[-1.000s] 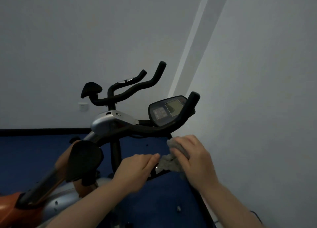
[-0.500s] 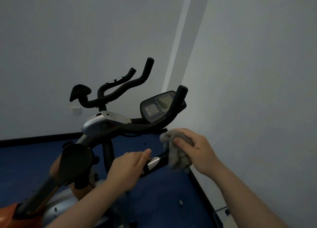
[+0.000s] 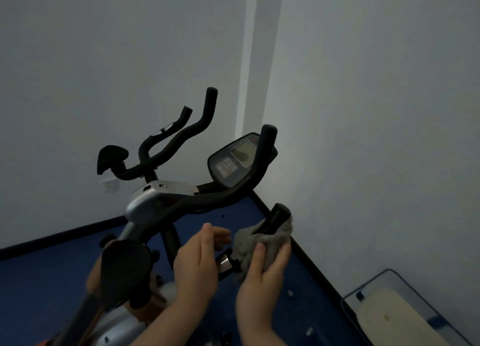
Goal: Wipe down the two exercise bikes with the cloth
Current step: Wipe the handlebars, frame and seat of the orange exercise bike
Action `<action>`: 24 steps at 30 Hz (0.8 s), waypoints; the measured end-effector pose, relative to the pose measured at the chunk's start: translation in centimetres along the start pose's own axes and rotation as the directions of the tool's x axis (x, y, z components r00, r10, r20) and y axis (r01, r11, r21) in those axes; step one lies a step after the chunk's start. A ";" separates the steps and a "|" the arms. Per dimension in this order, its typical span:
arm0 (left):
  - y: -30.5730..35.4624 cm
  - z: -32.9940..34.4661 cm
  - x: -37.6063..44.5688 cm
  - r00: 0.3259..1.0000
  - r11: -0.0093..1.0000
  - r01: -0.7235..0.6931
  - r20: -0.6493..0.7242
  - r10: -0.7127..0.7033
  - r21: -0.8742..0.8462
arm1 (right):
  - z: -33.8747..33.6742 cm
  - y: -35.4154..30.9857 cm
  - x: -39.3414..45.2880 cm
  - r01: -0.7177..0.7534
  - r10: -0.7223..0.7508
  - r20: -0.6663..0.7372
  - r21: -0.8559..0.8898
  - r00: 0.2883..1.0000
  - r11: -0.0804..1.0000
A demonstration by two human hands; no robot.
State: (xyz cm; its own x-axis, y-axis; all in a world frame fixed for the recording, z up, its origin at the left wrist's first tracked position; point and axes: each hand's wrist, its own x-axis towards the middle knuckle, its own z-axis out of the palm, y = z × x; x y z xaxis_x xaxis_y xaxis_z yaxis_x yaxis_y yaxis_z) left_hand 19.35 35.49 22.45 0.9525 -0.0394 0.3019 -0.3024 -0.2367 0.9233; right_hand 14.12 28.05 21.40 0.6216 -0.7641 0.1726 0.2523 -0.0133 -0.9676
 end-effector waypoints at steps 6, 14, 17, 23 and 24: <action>-0.5 -0.3 -0.1 1.000 0.995 0.007 -0.001 -0.007 -0.096 | 0.9 -2.4 2.8 0.078 -0.073 -0.137 0.033 0.988 0.996; -0.9 -1.1 0.1 0.993 0.992 -0.045 0.100 0.056 -0.116 | 1.2 -1.4 0.6 0.211 -0.239 -0.103 -0.228 0.966 0.951; -1.1 -1.7 0.2 0.983 0.988 -0.043 0.169 0.068 -0.150 | -0.1 -2.1 2.7 0.409 -0.459 0.039 -0.523 0.888 0.748; -3.4 -4.2 -0.1 0.924 0.975 -0.223 0.315 0.217 -0.017 | -4.2 -2.1 3.0 0.697 -0.477 0.601 -0.716 0.642 0.037; -3.9 -4.6 -0.6 0.918 0.963 -0.264 0.317 0.237 0.045 | -4.6 -3.0 3.4 0.747 -0.411 0.703 -0.660 0.580 -0.074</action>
State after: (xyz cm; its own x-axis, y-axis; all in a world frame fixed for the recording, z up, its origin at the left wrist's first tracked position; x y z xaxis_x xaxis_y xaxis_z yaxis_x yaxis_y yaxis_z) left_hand 19.83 40.87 19.73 0.8143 -0.4000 0.4206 -0.5412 -0.2613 0.7992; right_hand 12.09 22.50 24.07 0.7784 0.0154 0.6276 -0.0438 -0.9959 0.0788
